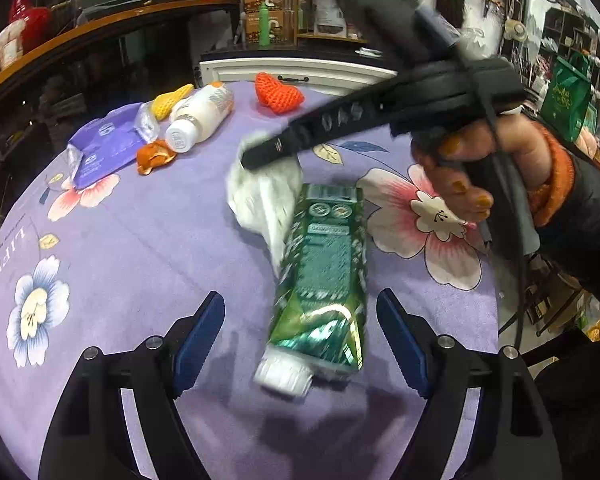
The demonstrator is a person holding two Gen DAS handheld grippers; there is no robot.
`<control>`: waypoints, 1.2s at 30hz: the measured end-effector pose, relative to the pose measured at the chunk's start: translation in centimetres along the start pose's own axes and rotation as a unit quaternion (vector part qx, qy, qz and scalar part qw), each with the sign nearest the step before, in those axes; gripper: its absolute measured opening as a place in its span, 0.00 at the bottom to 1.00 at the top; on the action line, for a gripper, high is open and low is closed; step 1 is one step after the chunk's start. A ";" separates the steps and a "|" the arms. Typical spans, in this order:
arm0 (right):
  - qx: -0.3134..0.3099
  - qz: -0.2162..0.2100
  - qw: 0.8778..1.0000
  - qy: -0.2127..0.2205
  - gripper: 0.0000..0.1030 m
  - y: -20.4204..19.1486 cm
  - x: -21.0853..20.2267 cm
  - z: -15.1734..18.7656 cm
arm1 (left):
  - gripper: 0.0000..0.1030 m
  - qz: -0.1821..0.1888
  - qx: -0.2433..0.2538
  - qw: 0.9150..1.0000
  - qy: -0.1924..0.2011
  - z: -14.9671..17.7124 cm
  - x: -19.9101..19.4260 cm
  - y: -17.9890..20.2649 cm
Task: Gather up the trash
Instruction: 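Hold the green carton in the left tool while the right tool grasps the white tissue, then carry carton and tissue over the black bin and open both tools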
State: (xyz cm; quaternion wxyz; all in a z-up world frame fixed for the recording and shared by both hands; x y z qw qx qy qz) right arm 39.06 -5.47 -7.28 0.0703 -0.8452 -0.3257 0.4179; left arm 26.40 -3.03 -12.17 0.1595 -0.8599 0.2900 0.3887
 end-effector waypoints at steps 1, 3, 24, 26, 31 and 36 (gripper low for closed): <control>-0.011 0.004 1.000 0.016 0.12 -0.2 -0.9 -0.5 | 0.75 0.000 0.004 1.000 -0.002 -0.2 0.2 0.1; -0.029 0.015 0.998 0.049 0.12 -0.7 -2.7 -1.4 | 0.75 0.005 0.018 1.000 -0.010 -0.9 1.0 0.9; -0.004 0.094 0.987 0.134 0.12 6.2 -12.6 0.1 | 0.47 -0.020 -0.012 0.999 -0.031 -2.9 3.3 1.2; 0.004 0.100 0.985 0.138 0.12 7.0 -13.5 0.8 | 0.47 -0.020 -0.013 1.000 -0.017 -3.7 2.7 2.0; 0.026 0.118 0.982 0.146 0.12 9.5 -15.9 2.7 | 0.47 -0.009 -0.008 1.000 0.029 -7.0 1.6 5.1; 0.057 0.154 0.975 0.149 0.12 13.7 -18.9 5.6 | 0.47 0.016 0.006 0.998 0.062 -9.9 2.2 9.7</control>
Point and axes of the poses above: each gripper's, at about its wrist camera, not at the fingertips, and x roughly the way its jaws point, y to its right, z to its underside, the point moved 10 cm from there along x, roughly the way its jaws point, and after that the axes turned 5 degrees about x, right-handed, at the moved point
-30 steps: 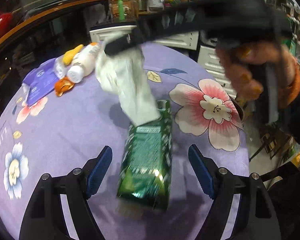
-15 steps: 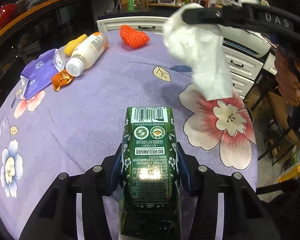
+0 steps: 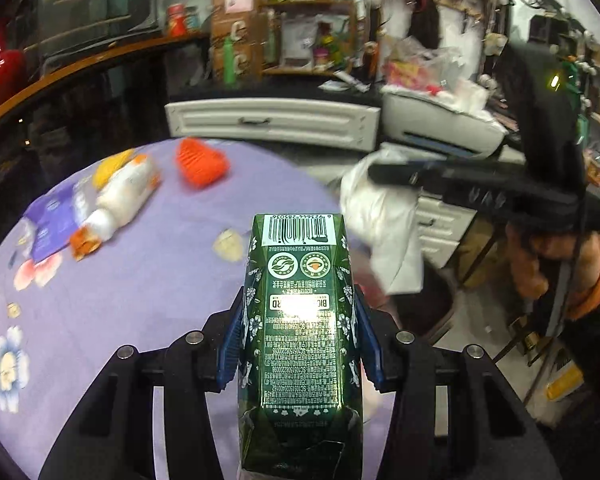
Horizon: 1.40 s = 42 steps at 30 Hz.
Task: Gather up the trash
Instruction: 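Carry carton and tissue over the black bin and open both tools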
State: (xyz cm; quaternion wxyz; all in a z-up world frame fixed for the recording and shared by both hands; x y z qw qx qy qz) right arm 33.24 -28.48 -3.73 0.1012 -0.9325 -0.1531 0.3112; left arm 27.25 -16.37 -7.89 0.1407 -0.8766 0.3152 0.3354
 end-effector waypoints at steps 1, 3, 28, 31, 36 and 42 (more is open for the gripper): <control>0.003 0.007 1.000 -0.001 0.12 0.8 -0.2 0.3 | 0.47 0.007 0.000 1.000 0.004 -0.4 0.4 0.8; 0.011 0.028 1.000 -0.005 0.12 3.1 -0.8 1.3 | 0.47 0.014 0.009 1.000 0.008 -1.0 1.1 2.6; 0.136 0.161 0.976 -0.046 0.54 20.2 -0.8 13.6 | 0.47 0.096 0.015 0.993 -0.070 -1.1 12.0 13.9; 0.145 0.176 0.973 -0.036 0.56 21.0 -2.9 14.1 | 0.47 0.095 0.028 0.992 -0.076 -1.2 13.3 15.1; 0.160 0.196 0.967 -0.028 0.56 22.6 -5.8 15.4 | 0.47 0.086 0.034 0.992 -0.090 -0.7 15.7 16.0; 0.173 0.203 0.963 -0.024 0.56 23.4 -7.6 16.0 | 0.47 0.076 0.028 0.990 -0.113 0.2 18.2 16.3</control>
Point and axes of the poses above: each gripper's, at about its wrist camera, not at the fingertips, and x roughly the way its jaws point, y to its right, z to its underside, the point moved 10 cm from there along x, roughly the way its jaws point, and after that the axes turned 5 degrees about x, right-handed, at the moved point
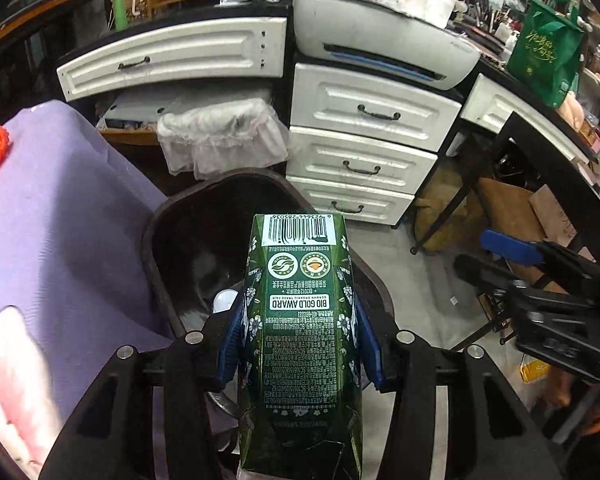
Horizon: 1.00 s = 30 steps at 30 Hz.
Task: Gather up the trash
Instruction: 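Carry carton and tissue over the black bin and open both tools, then move both tools back over the table toward the bottle and orange net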
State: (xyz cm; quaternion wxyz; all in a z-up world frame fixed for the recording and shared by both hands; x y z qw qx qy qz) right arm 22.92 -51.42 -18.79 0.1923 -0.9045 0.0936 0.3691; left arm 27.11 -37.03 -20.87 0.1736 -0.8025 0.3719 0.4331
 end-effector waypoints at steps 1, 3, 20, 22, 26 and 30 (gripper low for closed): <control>0.001 -0.001 1.000 0.002 0.56 0.0 -0.2 0.0 | 0.47 -0.002 0.001 1.000 -0.002 0.0 0.3 0.0; 0.001 0.000 1.000 0.005 0.56 0.1 -0.6 -0.2 | 0.47 -0.009 0.006 1.000 -0.006 0.0 0.8 0.0; -0.008 -0.019 1.000 0.021 0.57 -2.7 -2.3 -2.1 | 0.92 0.001 0.021 0.997 0.078 -2.2 -5.6 0.0; -0.007 -0.031 0.999 0.019 0.61 -3.8 -2.3 -2.4 | 0.94 -0.002 0.016 0.996 0.091 -2.1 -7.1 -0.7; -0.022 -0.054 0.998 0.023 0.67 -7.1 -2.5 -2.9 | 0.94 -0.022 0.008 0.993 0.112 -1.6 -10.1 -3.1; -0.049 -0.078 0.996 0.021 0.68 -10.8 -2.7 -3.1 | 0.94 -0.041 -0.011 0.992 0.121 -0.5 -12.1 -6.1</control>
Point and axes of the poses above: each gripper's, at about its wrist camera, not at the fingertips, and x roughly the way its jaws point, y to its right, z to its underside, the point moved 10 cm from there along x, roughly the way its jaws point, and after that the axes turned 5 degrees about x, right-handed, at the moved point
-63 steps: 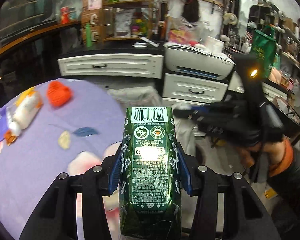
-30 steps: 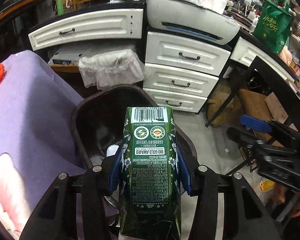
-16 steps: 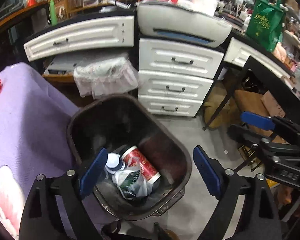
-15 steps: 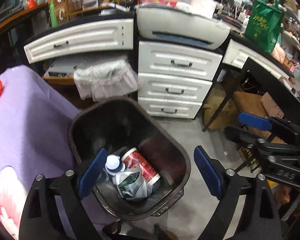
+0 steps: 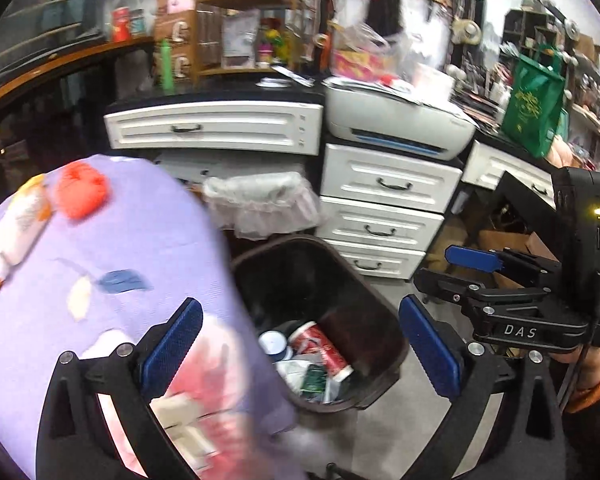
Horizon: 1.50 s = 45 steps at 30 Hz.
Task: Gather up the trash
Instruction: 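Move both tools back over the table toward the bottle and orange net, then grasp the white orange-capped bottle with the left tool while the right tool grasps the orange net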
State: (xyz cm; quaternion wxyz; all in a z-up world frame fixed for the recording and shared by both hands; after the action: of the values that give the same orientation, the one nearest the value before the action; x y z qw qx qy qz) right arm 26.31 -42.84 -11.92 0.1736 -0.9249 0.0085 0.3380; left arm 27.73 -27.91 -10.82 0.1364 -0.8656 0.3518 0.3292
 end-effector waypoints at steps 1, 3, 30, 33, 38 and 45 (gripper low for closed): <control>-0.007 -0.007 1.000 -0.002 0.68 -0.9 0.2 -0.1 | 0.94 -0.007 -0.004 1.000 0.002 0.2 -0.5 -0.9; -0.022 -0.022 0.999 -0.007 0.68 -3.1 0.7 -0.4 | 0.94 -0.023 -0.013 1.000 0.003 0.6 -1.3 -2.7; -0.208 -0.116 0.971 -0.032 0.68 -26.3 13.9 -8.7 | 0.94 -0.193 -0.081 0.977 -0.032 1.2 -4.4 -31.8; -0.205 -0.116 0.971 -0.047 0.68 -27.1 17.2 -10.5 | 0.94 -0.191 -0.073 0.978 -0.045 0.5 -2.8 -32.9; -0.221 -0.090 0.969 -0.064 0.68 -28.6 22.8 -13.1 | 0.94 -0.186 -0.061 0.978 -0.072 -0.8 0.4 -34.6; -0.265 -0.053 0.959 -0.087 0.36 -29.7 27.4 -12.8 | 0.94 -0.186 -0.033 0.977 -0.102 -1.4 2.8 -34.8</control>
State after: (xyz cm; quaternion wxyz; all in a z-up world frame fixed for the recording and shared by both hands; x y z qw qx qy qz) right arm 59.36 -16.34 -10.67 -0.0604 -0.9038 -0.1461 0.3977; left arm 54.26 -5.12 -11.46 0.2015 -0.8819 0.1581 0.3958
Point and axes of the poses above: each gripper's, at about its wrist camera, not at the fingertips, and x roughly the way its jaws point, y to its right, z to its underside, the point moved 10 cm from there along x, roughly the way its jaws point, and after that the axes turned 5 degrees about x, right-handed, at the moved point
